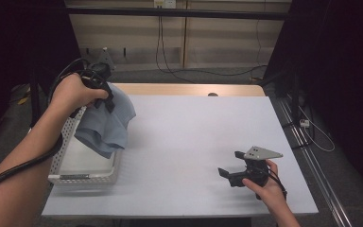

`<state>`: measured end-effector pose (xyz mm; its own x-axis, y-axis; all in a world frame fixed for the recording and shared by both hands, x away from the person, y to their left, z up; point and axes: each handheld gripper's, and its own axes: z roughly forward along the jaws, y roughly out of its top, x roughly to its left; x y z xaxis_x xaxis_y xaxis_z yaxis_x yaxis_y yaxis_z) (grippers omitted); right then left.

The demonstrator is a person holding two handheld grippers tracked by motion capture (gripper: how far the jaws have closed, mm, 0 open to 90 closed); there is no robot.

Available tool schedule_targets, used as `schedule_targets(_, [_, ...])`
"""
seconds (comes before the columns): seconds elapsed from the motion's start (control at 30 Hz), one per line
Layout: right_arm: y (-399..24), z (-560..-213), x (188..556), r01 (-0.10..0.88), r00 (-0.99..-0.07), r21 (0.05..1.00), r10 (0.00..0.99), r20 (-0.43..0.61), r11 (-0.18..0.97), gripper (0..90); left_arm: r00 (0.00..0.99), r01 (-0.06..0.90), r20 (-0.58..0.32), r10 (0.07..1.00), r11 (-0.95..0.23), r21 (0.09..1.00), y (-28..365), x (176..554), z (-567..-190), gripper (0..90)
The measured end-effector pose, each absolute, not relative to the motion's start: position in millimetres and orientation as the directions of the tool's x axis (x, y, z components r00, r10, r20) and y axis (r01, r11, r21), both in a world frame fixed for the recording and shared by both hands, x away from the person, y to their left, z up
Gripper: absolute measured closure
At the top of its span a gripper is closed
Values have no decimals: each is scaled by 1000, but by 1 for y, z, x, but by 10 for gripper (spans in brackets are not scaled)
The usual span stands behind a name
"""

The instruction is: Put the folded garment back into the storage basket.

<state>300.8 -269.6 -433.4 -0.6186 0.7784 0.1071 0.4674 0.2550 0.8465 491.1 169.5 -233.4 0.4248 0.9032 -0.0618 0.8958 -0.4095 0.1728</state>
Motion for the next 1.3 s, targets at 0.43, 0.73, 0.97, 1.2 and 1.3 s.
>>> schedule_targets(0.43, [-269, -434, 301, 467, -619, 846, 778, 106, 256, 57, 403, 906, -45, 914, -391, 161, 185, 490, -236, 734])
schedule_targets(0.73, [-268, -433, 301, 468, -620, 846, 777, 108, 256, 57, 388, 911, -26, 921, -380, 159, 194, 489, -238, 734])
schedule_targets(0.97, [-268, -434, 301, 469, -620, 845, 777, 107, 257, 57, 378, 916, -41, 925, -367, 161, 200, 490, -249, 733])
schedule_targets(1.2, [-268, -434, 301, 468, -622, 845, 776, 107, 259, 57, 368, 921, -55, 928, -355, 159, 204, 490, -264, 731])
schedule_targets(1.3, [-268, -434, 301, 468, -622, 845, 776, 108, 257, 57, 366, 923, -52, 929, -355, 146, 206, 490, -272, 731])
